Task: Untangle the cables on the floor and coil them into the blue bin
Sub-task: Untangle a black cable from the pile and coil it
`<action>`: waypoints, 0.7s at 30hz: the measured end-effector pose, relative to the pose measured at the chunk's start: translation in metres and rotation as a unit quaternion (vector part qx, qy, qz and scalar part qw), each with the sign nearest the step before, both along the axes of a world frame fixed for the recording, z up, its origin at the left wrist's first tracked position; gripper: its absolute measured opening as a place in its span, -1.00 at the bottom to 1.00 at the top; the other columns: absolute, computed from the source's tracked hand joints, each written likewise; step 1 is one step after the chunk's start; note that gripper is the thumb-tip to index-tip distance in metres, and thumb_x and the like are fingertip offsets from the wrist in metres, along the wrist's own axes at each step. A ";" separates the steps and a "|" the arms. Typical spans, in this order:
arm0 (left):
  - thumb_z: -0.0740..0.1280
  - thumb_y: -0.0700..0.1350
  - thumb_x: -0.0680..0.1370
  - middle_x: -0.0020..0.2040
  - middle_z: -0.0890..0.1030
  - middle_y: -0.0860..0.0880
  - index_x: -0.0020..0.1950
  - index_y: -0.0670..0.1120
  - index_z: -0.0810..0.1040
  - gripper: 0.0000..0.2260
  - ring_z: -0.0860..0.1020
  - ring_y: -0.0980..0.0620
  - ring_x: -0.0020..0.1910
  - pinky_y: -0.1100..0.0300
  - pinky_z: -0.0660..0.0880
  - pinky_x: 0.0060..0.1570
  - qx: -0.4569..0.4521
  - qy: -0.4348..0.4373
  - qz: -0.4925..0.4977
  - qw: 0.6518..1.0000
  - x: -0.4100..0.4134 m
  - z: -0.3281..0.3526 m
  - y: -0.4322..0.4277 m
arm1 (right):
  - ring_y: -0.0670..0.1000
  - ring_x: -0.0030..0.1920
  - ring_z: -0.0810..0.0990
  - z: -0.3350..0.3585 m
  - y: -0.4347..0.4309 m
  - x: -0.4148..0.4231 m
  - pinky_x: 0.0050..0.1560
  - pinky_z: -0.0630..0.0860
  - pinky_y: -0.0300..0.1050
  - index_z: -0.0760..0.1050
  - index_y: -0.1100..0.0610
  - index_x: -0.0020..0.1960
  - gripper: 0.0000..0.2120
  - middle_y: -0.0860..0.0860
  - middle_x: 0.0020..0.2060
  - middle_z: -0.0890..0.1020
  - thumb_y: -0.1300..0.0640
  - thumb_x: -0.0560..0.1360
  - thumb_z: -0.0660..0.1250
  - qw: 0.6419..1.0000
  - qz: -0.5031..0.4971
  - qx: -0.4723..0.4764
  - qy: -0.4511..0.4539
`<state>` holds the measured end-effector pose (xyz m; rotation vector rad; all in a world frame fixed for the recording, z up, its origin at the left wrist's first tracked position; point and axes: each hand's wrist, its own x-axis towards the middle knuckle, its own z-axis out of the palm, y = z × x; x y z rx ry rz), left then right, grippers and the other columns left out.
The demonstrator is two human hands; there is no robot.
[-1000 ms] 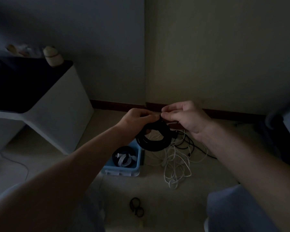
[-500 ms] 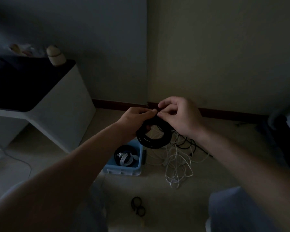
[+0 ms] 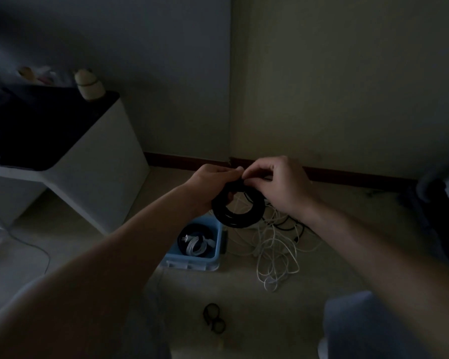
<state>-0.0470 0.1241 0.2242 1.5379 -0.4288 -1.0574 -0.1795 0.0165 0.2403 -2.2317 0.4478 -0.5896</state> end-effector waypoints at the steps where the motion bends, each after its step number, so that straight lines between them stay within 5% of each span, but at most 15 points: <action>1: 0.39 -0.10 0.58 -0.33 0.53 -0.12 -0.01 -0.27 0.65 -0.78 0.41 0.02 -0.45 0.24 0.42 -0.43 0.001 -0.003 0.002 1.000 0.000 0.000 -0.001 | -0.34 -0.14 0.61 -0.001 0.000 0.000 -0.13 0.47 -0.49 0.70 0.04 -0.08 -0.92 -0.32 -0.22 0.61 0.21 0.46 0.50 1.000 -0.003 -0.005 0.004; 8: 0.40 -0.11 0.58 -0.36 0.50 -0.14 -0.13 -0.24 0.65 -0.80 0.40 0.01 -0.47 0.24 0.40 -0.45 0.011 -0.010 0.011 1.000 0.001 -0.002 -0.002 | -0.17 -0.12 0.66 -0.006 0.000 0.002 -0.10 0.58 -0.32 0.71 0.04 -0.04 -0.92 -0.16 -0.18 0.67 0.17 0.49 0.47 0.999 -0.003 -0.031 0.035; 14: 0.40 -0.12 0.58 -0.31 0.47 -0.15 0.03 -0.25 0.57 -0.81 0.41 0.03 -0.50 0.26 0.42 -0.49 -0.003 0.072 0.068 0.995 0.005 0.003 -0.004 | -0.21 0.06 0.59 -0.008 0.009 0.005 0.05 0.43 -0.53 0.69 0.11 0.12 -0.81 -0.02 0.07 0.71 0.22 0.53 0.40 0.998 0.019 -0.051 -0.020; 21: 0.37 -0.06 0.60 -0.32 0.45 -0.10 -0.05 -0.18 0.55 -0.82 0.40 0.03 -0.47 0.23 0.41 -0.45 -0.006 0.132 0.072 0.989 0.014 0.008 -0.004 | -0.04 0.21 0.55 -0.008 0.007 0.011 0.23 0.47 -0.18 0.62 0.12 0.26 -0.66 -0.04 0.24 0.63 0.21 0.49 0.37 0.990 0.056 -0.129 0.002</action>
